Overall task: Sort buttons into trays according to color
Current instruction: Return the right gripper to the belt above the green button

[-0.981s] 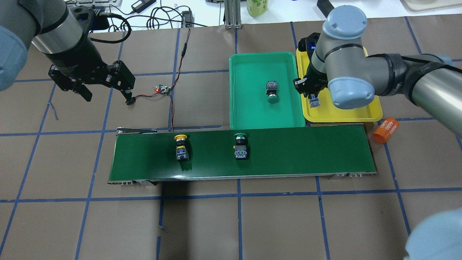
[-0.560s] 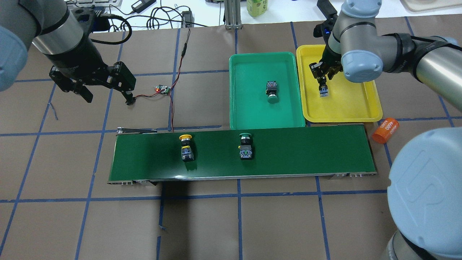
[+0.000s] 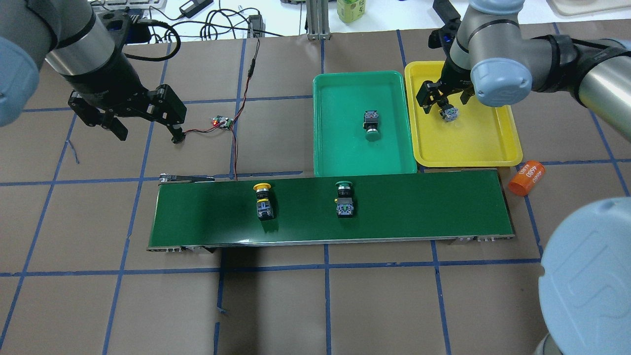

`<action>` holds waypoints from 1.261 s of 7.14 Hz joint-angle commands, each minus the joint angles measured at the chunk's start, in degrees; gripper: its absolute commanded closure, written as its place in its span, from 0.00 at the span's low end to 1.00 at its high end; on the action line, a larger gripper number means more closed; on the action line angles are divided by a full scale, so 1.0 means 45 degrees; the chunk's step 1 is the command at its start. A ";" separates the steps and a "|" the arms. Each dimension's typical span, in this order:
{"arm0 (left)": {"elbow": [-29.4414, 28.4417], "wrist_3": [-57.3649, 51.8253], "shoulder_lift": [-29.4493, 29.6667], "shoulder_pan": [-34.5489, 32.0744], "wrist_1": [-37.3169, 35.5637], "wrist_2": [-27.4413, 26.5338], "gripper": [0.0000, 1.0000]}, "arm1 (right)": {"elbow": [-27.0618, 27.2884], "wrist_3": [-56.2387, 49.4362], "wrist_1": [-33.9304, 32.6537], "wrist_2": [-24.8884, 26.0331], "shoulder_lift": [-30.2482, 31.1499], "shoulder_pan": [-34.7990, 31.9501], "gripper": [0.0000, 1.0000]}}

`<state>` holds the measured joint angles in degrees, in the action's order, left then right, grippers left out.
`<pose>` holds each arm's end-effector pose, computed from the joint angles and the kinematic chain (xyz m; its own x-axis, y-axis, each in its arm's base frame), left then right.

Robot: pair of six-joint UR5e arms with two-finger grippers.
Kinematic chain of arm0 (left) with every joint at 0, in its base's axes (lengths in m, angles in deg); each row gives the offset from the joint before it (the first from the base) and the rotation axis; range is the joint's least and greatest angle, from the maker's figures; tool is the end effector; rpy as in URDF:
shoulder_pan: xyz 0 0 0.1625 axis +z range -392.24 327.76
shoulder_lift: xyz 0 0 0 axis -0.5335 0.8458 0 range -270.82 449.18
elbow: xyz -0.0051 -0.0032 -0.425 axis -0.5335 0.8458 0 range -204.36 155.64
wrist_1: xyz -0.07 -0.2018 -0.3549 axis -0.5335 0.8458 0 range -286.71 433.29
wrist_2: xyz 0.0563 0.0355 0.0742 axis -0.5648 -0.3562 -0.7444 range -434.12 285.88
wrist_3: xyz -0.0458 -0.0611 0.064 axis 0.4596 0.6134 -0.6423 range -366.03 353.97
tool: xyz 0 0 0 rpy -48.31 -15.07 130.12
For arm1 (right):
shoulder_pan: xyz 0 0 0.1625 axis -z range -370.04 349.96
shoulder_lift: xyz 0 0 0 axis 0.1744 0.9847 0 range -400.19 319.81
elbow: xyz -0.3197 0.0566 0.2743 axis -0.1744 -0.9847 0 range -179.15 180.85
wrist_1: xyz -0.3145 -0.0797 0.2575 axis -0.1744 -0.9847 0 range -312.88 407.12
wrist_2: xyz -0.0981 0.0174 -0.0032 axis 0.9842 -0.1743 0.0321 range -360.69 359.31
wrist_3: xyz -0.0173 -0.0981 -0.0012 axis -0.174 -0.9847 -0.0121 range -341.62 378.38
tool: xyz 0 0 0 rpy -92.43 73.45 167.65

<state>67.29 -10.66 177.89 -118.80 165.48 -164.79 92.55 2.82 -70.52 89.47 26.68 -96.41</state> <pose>-0.1033 -0.4848 0.4810 -0.9997 0.0211 -0.0081 0.0208 0.9988 0.0454 0.0930 -0.6344 0.2941 -0.9784 -0.2061 0.0159 -0.2067 0.9773 -0.0465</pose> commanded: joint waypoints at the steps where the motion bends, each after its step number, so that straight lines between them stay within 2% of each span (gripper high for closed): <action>1: 0.0023 0.0012 -0.0007 -0.0004 -0.0039 -0.0084 0.00 | 0.0904 0.1068 0.1122 -0.0113 0.1694 -0.0589 0.00; 3: -0.0055 0.0012 0.0013 -0.0004 -0.0058 -0.0046 0.00 | 0.2969 0.1777 0.0927 -0.0132 0.3160 -0.1139 0.01; 4: -0.0074 0.0032 0.0013 -0.0004 -0.0058 -0.0026 0.00 | 0.4276 0.1874 0.0076 -0.0133 0.3767 -0.1139 0.03; 5: 0.0022 0.0013 0.0013 -0.0004 -0.0058 -0.0006 0.00 | 0.5314 0.1875 -0.1519 -0.0133 0.3966 -0.1120 0.02; 6: -0.0035 0.0012 0.0013 0.0016 -0.0058 0.0013 0.00 | 0.5982 0.1855 -0.2598 -0.0113 0.3988 -0.1120 0.00; 9: -0.0075 0.0032 0.0013 0.0016 -0.0058 -0.0006 0.00 | 0.6222 0.1971 -0.2648 -0.0326 0.3988 -0.1159 0.00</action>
<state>67.02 -10.57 177.95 -118.73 165.22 -164.82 119.99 11.33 -82.20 88.63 44.58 -101.50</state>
